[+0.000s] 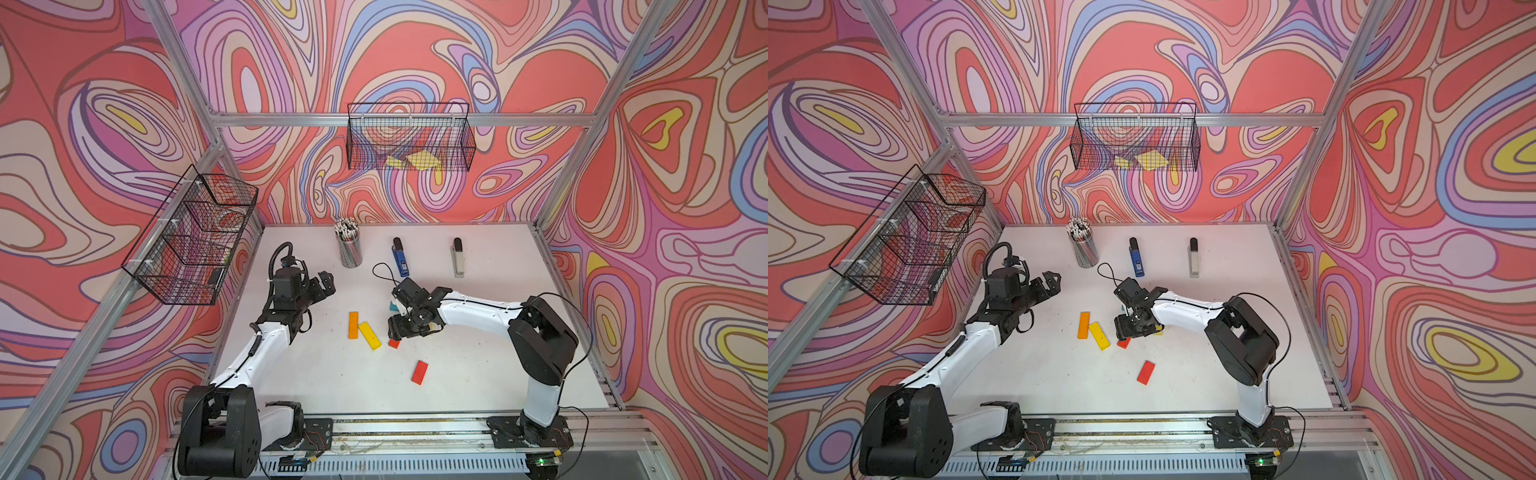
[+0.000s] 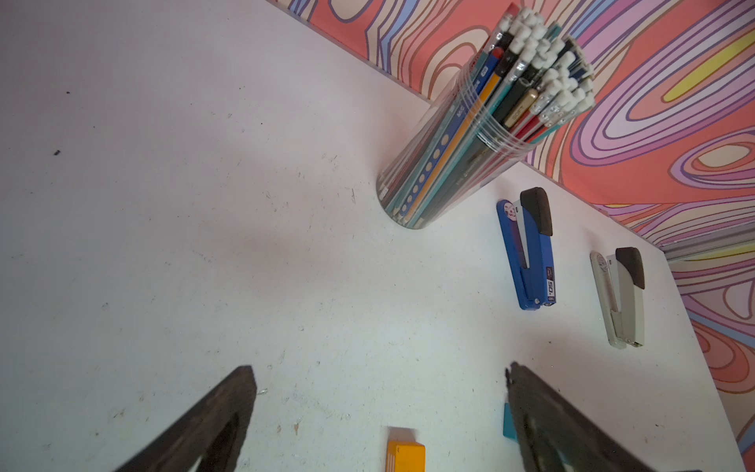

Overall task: Assemble the letter p with building blocks
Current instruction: Adjust the building block at the center of the board, then pick up the building block from the center of the board.

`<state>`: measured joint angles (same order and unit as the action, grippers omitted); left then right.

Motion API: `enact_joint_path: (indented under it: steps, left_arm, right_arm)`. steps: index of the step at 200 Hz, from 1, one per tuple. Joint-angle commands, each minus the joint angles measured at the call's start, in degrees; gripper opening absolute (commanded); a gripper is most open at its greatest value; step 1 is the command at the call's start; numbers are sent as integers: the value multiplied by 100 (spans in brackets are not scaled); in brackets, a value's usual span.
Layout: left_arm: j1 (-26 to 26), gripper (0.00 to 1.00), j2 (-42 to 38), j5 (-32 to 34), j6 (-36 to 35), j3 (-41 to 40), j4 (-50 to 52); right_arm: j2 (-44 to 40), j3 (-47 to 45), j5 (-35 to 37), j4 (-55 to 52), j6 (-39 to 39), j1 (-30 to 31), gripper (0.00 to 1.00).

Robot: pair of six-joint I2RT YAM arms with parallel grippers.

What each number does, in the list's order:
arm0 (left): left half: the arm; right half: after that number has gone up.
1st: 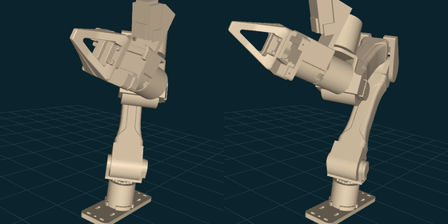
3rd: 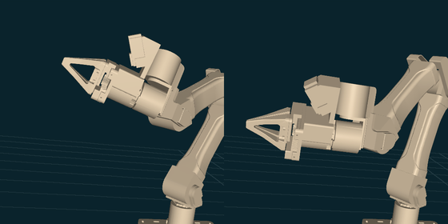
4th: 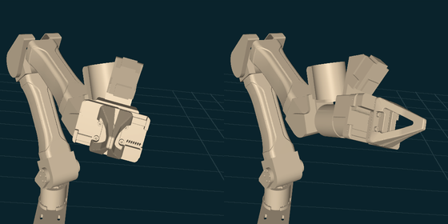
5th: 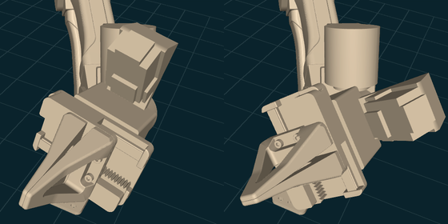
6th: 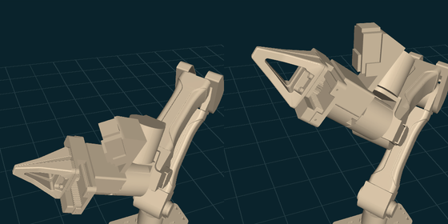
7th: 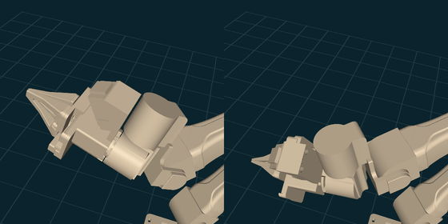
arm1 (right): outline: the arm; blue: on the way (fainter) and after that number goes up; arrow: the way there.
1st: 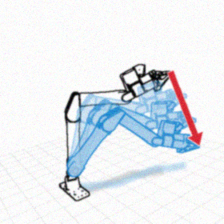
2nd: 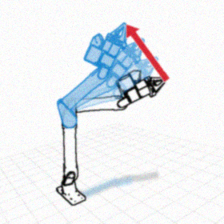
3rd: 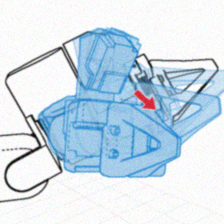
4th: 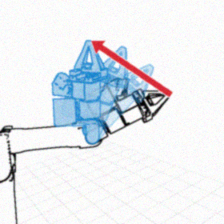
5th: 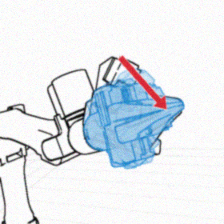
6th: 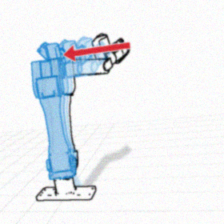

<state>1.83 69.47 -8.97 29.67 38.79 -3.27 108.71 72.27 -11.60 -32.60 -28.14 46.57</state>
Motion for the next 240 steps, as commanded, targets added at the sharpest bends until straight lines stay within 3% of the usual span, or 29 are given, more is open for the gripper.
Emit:
enact_joint_path:
  steps: [1, 48, 79, 121, 160, 198, 240]
  left_arm:
    - [-24, 99, -30, 44, 17, -18, -61]
    - [-24, 99, -103, 120, -36, -1, 41]
    - [-24, 99, -169, 158, -85, 29, 138]
    - [-24, 99, -156, 170, -136, 115, 190]
    - [-24, 99, 21, 49, -48, 217, 51]
    - [-24, 99, 59, 27, 3, 248, 18]
    - [-24, 99, -28, 61, -32, 244, 90]
  right_arm:
    - [230, 197, -337, 142, 17, 7, 65]
    - [664, 881, -768, 203, 87, 172, 63]
    - [797, 1254, -662, 30, 172, 244, 63]
    - [460, 1413, 427, -903, 1631, -249, 66]
    - [632, 1778, 774, -1008, 3251, -789, 70]
    - [1080, 2048, 922, -900, 3859, -797, 72]
    - [1223, 2063, 634, -970, 4386, -890, 73]
